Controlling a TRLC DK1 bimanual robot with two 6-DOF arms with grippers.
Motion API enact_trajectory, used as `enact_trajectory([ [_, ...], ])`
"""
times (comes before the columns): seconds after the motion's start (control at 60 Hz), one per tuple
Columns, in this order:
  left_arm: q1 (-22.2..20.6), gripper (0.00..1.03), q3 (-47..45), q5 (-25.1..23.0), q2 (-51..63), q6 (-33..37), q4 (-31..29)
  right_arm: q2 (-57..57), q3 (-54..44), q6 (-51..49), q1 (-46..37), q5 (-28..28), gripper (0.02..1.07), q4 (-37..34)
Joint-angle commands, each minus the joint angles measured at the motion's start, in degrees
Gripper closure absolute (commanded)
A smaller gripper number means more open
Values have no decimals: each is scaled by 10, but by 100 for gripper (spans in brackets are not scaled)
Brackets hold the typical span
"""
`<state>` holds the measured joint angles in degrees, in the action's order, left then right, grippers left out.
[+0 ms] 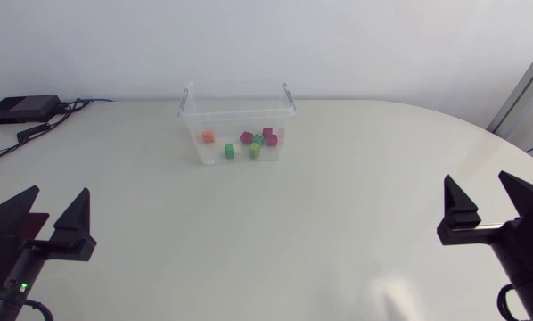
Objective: Place the duplo bricks in the container
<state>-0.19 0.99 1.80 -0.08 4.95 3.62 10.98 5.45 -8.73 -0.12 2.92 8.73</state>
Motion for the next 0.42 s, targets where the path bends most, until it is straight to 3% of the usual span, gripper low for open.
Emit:
enact_trajectory([
  [0.0, 0, 5, -10, -5, -2, -20, -6, -27, -21, 33, 0, -7, 6, -18],
  [0.4, 2, 5, -10, -18, 1, -50, -36, -110, -55, 87, 1, -29, 6, -87],
])
